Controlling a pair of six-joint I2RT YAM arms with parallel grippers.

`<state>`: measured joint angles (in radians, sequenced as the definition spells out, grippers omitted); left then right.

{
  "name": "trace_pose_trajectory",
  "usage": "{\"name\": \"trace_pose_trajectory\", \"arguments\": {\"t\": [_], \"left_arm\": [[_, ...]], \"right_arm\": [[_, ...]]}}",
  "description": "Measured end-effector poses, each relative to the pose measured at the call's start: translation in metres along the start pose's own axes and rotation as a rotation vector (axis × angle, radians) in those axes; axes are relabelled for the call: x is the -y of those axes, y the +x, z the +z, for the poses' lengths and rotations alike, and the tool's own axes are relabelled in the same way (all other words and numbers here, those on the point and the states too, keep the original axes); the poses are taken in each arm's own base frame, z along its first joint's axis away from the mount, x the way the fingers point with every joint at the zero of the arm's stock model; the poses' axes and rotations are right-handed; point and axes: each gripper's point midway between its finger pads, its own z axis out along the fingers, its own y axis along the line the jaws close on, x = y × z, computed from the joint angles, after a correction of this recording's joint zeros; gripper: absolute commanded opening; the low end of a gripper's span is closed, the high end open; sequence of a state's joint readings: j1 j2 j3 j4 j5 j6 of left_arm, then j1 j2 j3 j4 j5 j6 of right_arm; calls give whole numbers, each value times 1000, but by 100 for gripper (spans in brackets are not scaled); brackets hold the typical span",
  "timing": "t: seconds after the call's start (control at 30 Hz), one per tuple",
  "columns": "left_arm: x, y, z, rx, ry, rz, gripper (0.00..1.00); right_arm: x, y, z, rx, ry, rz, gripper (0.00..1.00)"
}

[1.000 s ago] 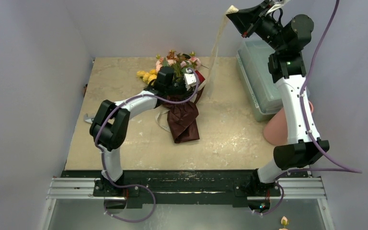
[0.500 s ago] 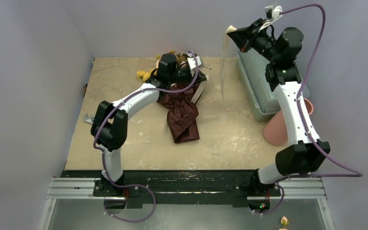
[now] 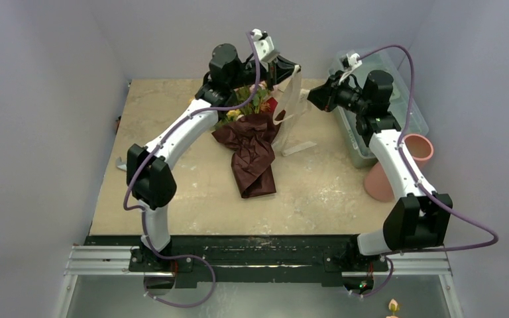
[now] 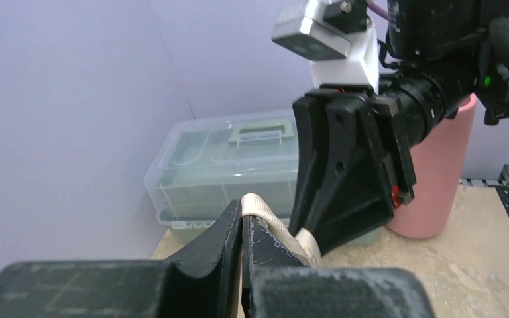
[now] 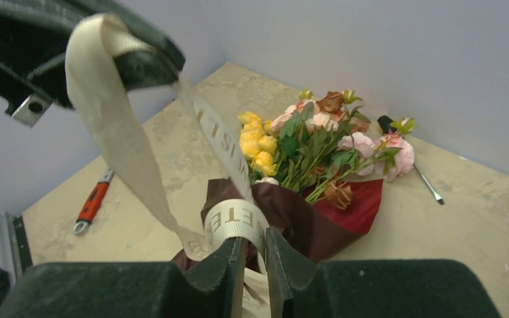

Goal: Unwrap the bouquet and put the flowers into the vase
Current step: Place the ribbon at the center of the board.

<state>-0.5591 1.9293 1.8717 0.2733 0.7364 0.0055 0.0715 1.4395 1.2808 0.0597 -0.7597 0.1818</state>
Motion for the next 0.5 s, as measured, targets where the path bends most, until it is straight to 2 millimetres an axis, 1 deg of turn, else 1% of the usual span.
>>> {"name": "trace_pose_trajectory", "arguments": {"t": [0.07,0.1,0.17,0.23,0.33,0.4,0.5], "left_arm": [[-1,-12,2,23,-1,4,0],[-2,-16,2,29,0,3,0],[-3,-21,4,39,0,0,0],[-4,-21,6,42,2,-10,0],[-1,-15,10,37,19,-36,0],[2,-13,13,34,31,-50,0],[12,-11,16,32,64,-79,0]], "right_arm": [[-6,3,-3,-4,-20,-6,29],[-8,2,-4,-1,-29,-14,34],[-14,0,-6,9,-52,-26,43],[-19,-5,-7,22,-74,-39,48],[-22,-10,-6,41,-91,-59,52],[-25,-13,-6,51,-108,-70,52],[-29,-16,-4,64,-121,-83,51]]}}
